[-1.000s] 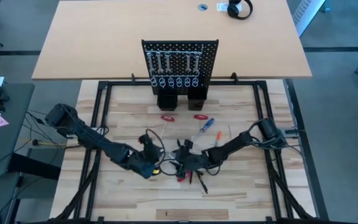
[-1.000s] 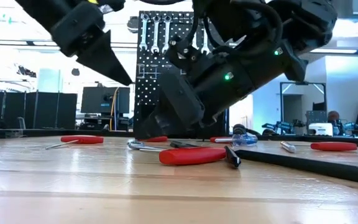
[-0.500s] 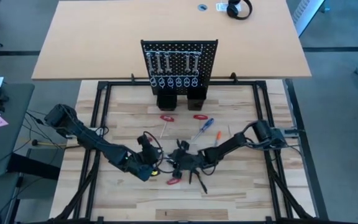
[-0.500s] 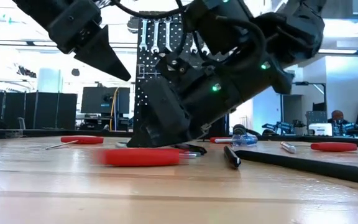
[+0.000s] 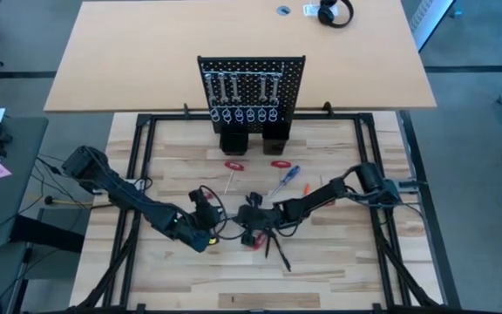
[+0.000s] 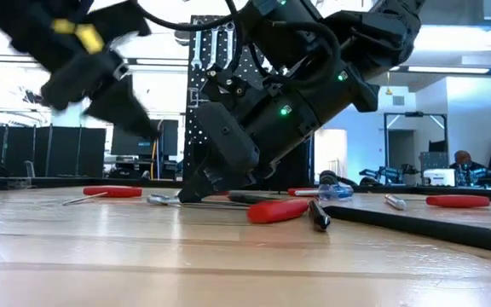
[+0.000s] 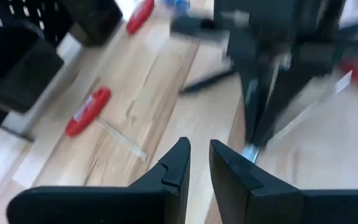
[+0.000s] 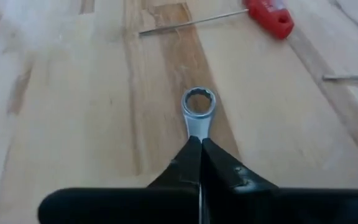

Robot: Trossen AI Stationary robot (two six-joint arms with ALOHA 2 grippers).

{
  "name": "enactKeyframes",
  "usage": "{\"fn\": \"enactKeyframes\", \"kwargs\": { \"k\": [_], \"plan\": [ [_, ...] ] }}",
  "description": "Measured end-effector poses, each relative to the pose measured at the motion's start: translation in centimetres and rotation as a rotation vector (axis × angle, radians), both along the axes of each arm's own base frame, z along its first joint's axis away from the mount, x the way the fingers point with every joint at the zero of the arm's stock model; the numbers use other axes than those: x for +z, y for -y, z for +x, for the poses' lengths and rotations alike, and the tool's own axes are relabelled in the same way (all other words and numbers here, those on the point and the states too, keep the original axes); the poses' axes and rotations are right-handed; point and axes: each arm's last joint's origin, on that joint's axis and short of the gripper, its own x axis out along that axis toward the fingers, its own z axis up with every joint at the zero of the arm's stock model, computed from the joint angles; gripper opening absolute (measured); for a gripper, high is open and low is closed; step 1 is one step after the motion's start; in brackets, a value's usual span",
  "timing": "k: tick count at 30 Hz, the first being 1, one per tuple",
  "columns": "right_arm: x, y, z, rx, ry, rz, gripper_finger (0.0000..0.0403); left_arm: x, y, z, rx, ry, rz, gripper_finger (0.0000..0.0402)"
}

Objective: Hang tools onto peg board
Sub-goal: Hang the wrench on the peg board

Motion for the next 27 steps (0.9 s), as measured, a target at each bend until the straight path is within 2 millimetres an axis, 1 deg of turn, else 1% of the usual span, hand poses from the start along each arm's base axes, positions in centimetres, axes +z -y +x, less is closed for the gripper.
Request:
{"fn": "enactKeyframes", "kwargs": {
  "k": [3,6,11,13,15,18,22,24,27],
  "plan": [
    [0.7,-0.2,-0.1,0.031,0.006,-0.033,0.0011,-1.8,-0.5,-0.8,-0.010,0.016,-0.014,0.0052],
    [1.9,-0.9,-0.4,0.079,0.023,-0.074,0.0006,-3.2,-0.9,-1.3,-0.064,0.056,-0.052,0.0055],
    [3.2,-1.7,-0.7,0.121,0.035,-0.128,0.0004,-4.0,-1.3,-1.8,-0.213,0.188,-0.085,0.0071],
    [3.3,-1.9,-0.7,0.130,0.039,-0.132,0.0004,-4.2,-1.4,-2.1,-0.257,0.209,-0.069,0.0078],
    [3.4,-2.0,-0.7,0.133,0.044,-0.130,0.0003,-4.4,-1.5,-2.3,-0.293,0.191,-0.029,0.0086],
    [3.4,-2.2,-0.7,0.139,0.051,-0.127,0.0003,-5.0,-1.6,-2.2,-0.317,0.158,0.014,0.0096],
    [3.6,-2.5,-0.6,0.158,0.076,-0.130,0.0003,-6.5,-1.9,-1.5,-0.312,0.129,0.047,0.0109],
    [3.7,-2.7,-0.6,0.168,0.091,-0.126,0.0003,-7.4,-2.2,-1.2,-0.299,0.100,0.058,0.0115],
    [3.8,-2.7,-0.5,0.169,0.095,-0.125,0.0003,-8.0,-2.3,-0.4,-0.303,0.080,0.045,0.0124]
  ]
}}
